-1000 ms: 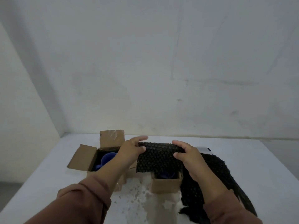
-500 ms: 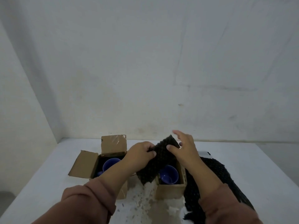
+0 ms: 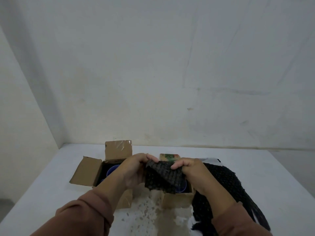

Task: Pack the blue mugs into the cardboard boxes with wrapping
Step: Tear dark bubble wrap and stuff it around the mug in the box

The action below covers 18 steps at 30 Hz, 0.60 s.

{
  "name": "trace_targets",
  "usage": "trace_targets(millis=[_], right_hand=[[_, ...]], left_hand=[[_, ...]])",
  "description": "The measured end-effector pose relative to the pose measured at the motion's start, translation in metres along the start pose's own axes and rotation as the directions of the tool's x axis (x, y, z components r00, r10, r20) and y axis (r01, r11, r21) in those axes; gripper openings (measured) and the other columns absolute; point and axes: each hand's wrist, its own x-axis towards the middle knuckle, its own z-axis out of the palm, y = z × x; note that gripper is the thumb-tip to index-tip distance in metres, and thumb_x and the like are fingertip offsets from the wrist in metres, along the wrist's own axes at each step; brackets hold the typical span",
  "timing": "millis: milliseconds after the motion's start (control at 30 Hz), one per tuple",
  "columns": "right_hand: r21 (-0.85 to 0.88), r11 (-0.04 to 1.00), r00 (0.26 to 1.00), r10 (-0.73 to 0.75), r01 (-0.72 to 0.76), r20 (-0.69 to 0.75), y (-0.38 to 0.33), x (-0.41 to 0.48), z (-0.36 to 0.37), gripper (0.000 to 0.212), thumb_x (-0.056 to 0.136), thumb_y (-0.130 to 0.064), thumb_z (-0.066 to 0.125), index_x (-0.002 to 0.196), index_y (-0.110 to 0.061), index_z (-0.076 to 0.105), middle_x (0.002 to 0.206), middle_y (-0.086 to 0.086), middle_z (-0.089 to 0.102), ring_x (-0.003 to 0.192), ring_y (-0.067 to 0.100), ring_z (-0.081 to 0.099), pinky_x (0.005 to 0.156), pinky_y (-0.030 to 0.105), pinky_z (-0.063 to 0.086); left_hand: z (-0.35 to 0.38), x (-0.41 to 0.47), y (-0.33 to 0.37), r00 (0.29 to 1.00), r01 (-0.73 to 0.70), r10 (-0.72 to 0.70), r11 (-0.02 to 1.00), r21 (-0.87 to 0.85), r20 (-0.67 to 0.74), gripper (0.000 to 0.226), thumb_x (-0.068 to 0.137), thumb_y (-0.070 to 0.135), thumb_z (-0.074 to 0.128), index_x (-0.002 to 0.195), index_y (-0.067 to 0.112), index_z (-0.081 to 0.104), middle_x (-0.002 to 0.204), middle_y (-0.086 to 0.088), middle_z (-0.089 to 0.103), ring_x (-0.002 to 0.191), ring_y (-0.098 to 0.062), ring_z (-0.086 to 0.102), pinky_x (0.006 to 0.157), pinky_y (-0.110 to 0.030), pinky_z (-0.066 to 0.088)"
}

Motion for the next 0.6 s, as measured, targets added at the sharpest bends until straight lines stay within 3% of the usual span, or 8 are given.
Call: trace_targets(millis=[67,167,233,300,367,433,533,600], right_hand=[[-0.137,0.990,0.999,-0.033,0.034,0.011,-0.002,0.000,0.000,0.053,0.085,0.012,0.039,0.062,-0.020,0.074,0.097,0.000,0.067,0.102,0.020,0.061,0.091,0.034,0.052],[0.053,0.999,1.000,0.011,-0.010,-0.026,-0.006,0.003,0.000,0.041,0.086,0.009,0.039,0.077,-0.013,0.072,0.103,0.003,0.063,0.107,0.022,0.055,0.094,0.037,0.048],[0.157,0.986,0.998,0.060,-0.059,-0.002,-0.001,0.006,0.003,0.019,0.092,-0.007,0.051,0.104,-0.015,0.062,0.112,0.005,0.058,0.108,0.022,0.056,0.090,0.036,0.050],[0.133,0.982,0.991,0.132,-0.136,0.034,0.008,0.010,0.006,0.041,0.082,-0.021,0.069,0.118,-0.022,0.049,0.119,0.005,0.056,0.108,0.022,0.059,0.090,0.040,0.053],[-0.009,0.985,0.985,0.173,-0.173,0.002,0.011,0.011,0.008,0.045,0.076,-0.018,0.075,0.114,-0.017,0.051,0.115,0.009,0.060,0.103,0.024,0.062,0.089,0.042,0.055],[-0.273,0.952,0.989,0.122,-0.140,-0.083,0.007,0.012,0.007,0.039,0.076,-0.017,0.073,0.111,-0.013,0.056,0.110,0.009,0.063,0.099,0.024,0.062,0.088,0.042,0.054],[-0.680,0.733,0.989,-0.109,0.014,-0.096,0.003,0.013,0.007,0.034,0.082,-0.018,0.063,0.115,-0.012,0.057,0.112,0.008,0.061,0.103,0.026,0.058,0.083,0.032,0.048],[-0.791,0.581,0.961,-0.276,0.191,0.029,0.002,0.010,0.006,0.033,0.088,-0.017,0.056,0.121,-0.014,0.055,0.114,0.007,0.056,0.106,0.026,0.054,0.080,0.030,0.042]], left_hand=[[-0.002,-0.001,0.000,0.998,0.027,-0.029,0.999,0.028,0.057,0.038,0.096,0.030,0.038,0.076,0.013,0.065,0.094,-0.009,0.063,0.085,-0.025,0.059,0.061,-0.029,0.052],[0.001,0.007,-0.005,0.999,-0.041,0.039,0.991,0.124,0.017,0.015,0.092,0.005,0.052,0.079,0.012,0.057,0.094,-0.009,0.060,0.086,-0.024,0.057,0.061,-0.029,0.050],[0.005,0.014,-0.009,0.991,-0.094,0.106,0.986,0.139,-0.082,0.022,0.088,-0.010,0.052,0.082,0.011,0.053,0.098,-0.013,0.058,0.089,-0.025,0.056,0.063,-0.031,0.049],[0.010,0.019,-0.013,0.978,-0.127,0.147,0.983,0.135,-0.151,0.026,0.086,-0.009,0.058,0.096,0.015,0.052,0.109,-0.015,0.056,0.098,-0.029,0.056,0.069,-0.036,0.052],[0.014,0.021,-0.017,0.975,-0.111,0.146,0.973,0.204,-0.167,0.034,0.084,-0.001,0.065,0.109,0.018,0.051,0.111,-0.011,0.056,0.099,-0.027,0.059,0.070,-0.035,0.055],[0.019,0.020,-0.019,0.982,-0.065,0.119,0.943,0.327,-0.146,0.023,0.085,0.011,0.068,0.104,0.018,0.057,0.104,-0.009,0.061,0.090,-0.021,0.062,0.066,-0.030,0.056],[0.026,0.019,-0.017,0.985,-0.039,0.112,0.887,0.460,-0.132,0.003,0.088,0.017,0.065,0.090,0.018,0.063,0.089,-0.006,0.066,0.077,-0.018,0.064,0.052,-0.023,0.055],[0.030,0.021,-0.018,0.981,-0.034,0.108,0.913,0.407,-0.160,0.006,0.091,0.013,0.059,0.094,0.018,0.063,0.085,-0.006,0.065,0.073,-0.019,0.064,0.049,-0.025,0.056]])
